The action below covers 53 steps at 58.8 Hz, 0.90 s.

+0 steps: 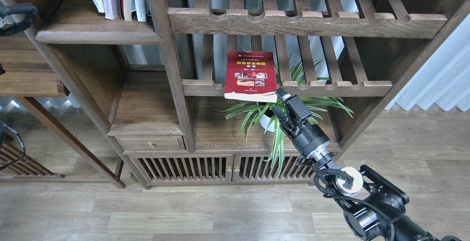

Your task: Organize books on shelf

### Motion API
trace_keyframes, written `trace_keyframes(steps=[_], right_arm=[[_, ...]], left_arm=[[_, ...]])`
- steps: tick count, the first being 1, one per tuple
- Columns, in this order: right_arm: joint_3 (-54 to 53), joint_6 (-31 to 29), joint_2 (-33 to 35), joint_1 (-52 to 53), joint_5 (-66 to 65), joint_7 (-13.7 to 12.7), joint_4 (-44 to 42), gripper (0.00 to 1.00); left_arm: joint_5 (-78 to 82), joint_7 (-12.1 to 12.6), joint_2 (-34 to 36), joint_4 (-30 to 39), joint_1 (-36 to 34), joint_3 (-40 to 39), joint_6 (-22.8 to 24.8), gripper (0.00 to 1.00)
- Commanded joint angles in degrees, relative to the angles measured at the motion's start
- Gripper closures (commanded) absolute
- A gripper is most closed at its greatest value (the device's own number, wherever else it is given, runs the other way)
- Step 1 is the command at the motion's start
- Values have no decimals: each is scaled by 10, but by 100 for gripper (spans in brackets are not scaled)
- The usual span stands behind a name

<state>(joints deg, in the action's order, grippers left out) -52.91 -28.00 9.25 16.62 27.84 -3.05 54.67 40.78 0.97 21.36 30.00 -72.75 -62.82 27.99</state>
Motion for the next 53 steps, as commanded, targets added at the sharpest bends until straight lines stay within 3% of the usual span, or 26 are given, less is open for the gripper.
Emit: trace_keyframes(steps=[1, 10, 40, 53], right_arm=[[0, 0, 1, 0, 0, 0, 1, 1], [0, 0, 1, -3, 1, 0, 3, 1], [0, 0, 1, -3, 0, 0, 4, 1], [-1, 0, 3, -2, 1, 0, 4, 1]], left_arm=[[0, 1, 1, 1, 0, 2, 0, 77], [0, 2, 2, 2, 0, 3, 0, 68], [-2, 8, -12, 10, -45, 0, 0, 63], [-13, 64, -11, 51, -49, -10, 0, 62]])
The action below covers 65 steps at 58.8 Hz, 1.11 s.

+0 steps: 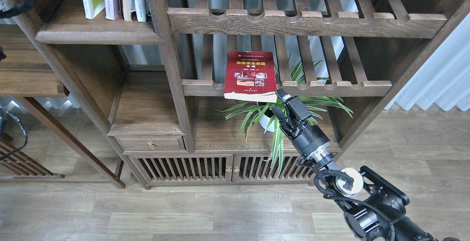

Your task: Organize books on shelf

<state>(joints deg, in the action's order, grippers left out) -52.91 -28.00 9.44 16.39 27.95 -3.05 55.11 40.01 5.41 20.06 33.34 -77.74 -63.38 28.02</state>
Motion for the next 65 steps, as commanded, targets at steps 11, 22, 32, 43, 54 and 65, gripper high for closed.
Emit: trace_keyframes(steps=[11, 22, 32, 43, 54, 65], right_arm=[[-2, 0, 4, 0, 0, 0, 0, 1], [-4, 0, 3, 3, 0, -1, 0, 1], [-3, 0, 2, 5, 0, -2, 4, 1], [-3, 0, 1, 5, 0, -2, 4, 1], [-4, 0, 2, 4, 0, -1, 4, 1], [-4, 0, 5, 0, 0, -1, 4, 1]], left_arm=[[-12, 76, 18, 67, 5, -34, 0, 62], [-42, 130, 57, 134, 24, -56, 0, 62], [-82, 147, 108, 190, 58, -59, 0, 62], [-113, 163, 149, 245, 94, -82, 0, 62], [-172, 217, 148, 291, 145, -120, 0, 62], [-208, 226, 144, 356, 217, -181, 0, 62]])
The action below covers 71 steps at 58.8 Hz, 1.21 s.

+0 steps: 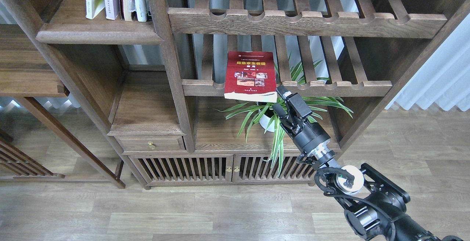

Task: Organize books on shelf
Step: 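Lower the left gripper from the top shelf down toward the middle shelf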

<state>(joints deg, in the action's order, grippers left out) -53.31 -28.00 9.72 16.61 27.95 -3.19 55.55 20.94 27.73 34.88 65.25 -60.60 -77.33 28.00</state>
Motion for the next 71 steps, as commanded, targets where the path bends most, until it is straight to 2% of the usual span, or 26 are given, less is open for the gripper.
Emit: trace_keyframes(steps=[1, 23, 30, 40, 48, 55, 63, 71], right_arm=[[0, 0, 2, -3, 0, 0, 0, 1], [0, 0, -4, -1, 0, 0, 0, 1], [0, 0, -5, -2, 1, 1, 0, 1], [0, 0, -15, -12, 1, 2, 0, 1], [0, 0, -17, -30, 1, 3, 3, 1], [0, 0, -26, -41, 1, 3, 4, 1], [0, 0, -30, -51, 1, 3, 4, 1], [0, 0, -38, -62, 1, 3, 4, 1]], left_arm=[[-19, 3, -4, 38, 49, -46, 0, 61], [-82, 3, -2, 107, 121, -117, 0, 60], [-115, 3, -3, 136, 175, -128, 0, 60], [-161, 3, -10, 138, 226, -138, 0, 60], [-166, 3, -48, 138, 247, -138, 0, 64], [-165, 3, -75, 138, 248, -129, 0, 63], [-161, 3, -100, 138, 259, -106, 0, 56], [-158, 3, -118, 138, 270, -81, 0, 40]])
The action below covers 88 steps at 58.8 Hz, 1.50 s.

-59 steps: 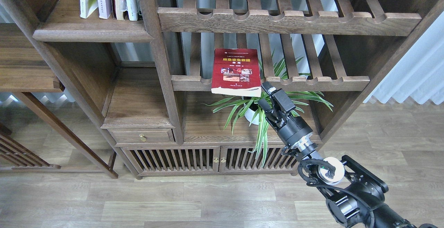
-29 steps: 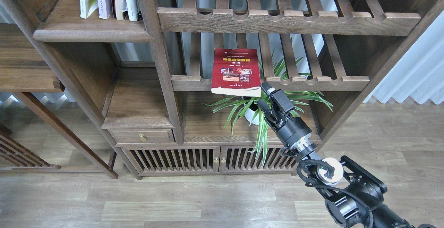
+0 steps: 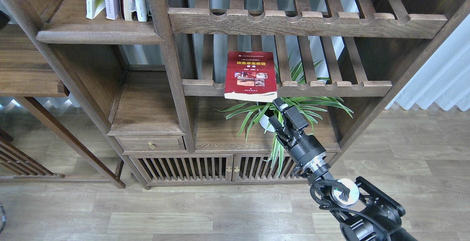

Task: Organize books on shelf
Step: 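Lower the left gripper from the top shelf down toward the middle shelf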

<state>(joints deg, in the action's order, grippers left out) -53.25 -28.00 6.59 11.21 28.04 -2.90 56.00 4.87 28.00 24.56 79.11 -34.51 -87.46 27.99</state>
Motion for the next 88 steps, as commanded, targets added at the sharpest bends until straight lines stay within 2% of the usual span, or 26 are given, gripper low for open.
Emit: trace_keyframes(steps=[1, 10, 25, 35, 40, 50, 58, 60, 62, 64, 66, 71, 80, 88], right_arm=[[0, 0, -8, -9, 0, 0, 0, 1], [0, 0, -8, -15, 0, 0, -1, 1], [0, 0, -8, -17, 0, 0, 0, 1], [0, 0, -8, -18, 0, 0, -1, 1], [-1, 0, -8, -18, 0, 1, -1, 1], [-1, 0, -8, -18, 0, 1, -1, 1], [-2, 0, -6, -18, 0, 1, -1, 1], [-2, 0, -6, -18, 0, 1, -1, 1], [-2, 0, -6, -18, 1, 1, -1, 1], [-5, 0, -6, -18, 1, 1, -1, 1], [-9, 0, -6, -18, 1, 1, -1, 1], [-12, 0, -5, -18, 1, 1, -1, 1], [-12, 0, -9, -19, 0, 1, -1, 1], [-12, 0, -28, -18, -1, 1, -1, 1]], left_arm=[[3, 0, -20, 0, 11, 26, 0, 39], [5, 0, -78, 0, 8, 44, 0, 33], [41, 0, -190, -1, 9, 56, 0, 30], [41, 0, -211, -5, 36, 77, 0, 29], [42, 0, -246, -7, 62, 94, 0, 29], [41, 0, -246, -8, 123, 146, 0, 32], [33, 0, -246, -10, 140, 207, 0, 32], [33, -11, -246, -10, 144, 212, 0, 34], [33, -43, -246, -11, 152, 220, 0, 36], [33, -65, -246, -12, 157, 222, 0, 37], [35, -73, -246, -12, 161, 222, 0, 37], [36, -75, -246, -12, 164, 222, 0, 36], [35, -75, -246, -10, 212, 222, 0, 31], [35, -74, -246, 0, 284, 209, 0, 19]])
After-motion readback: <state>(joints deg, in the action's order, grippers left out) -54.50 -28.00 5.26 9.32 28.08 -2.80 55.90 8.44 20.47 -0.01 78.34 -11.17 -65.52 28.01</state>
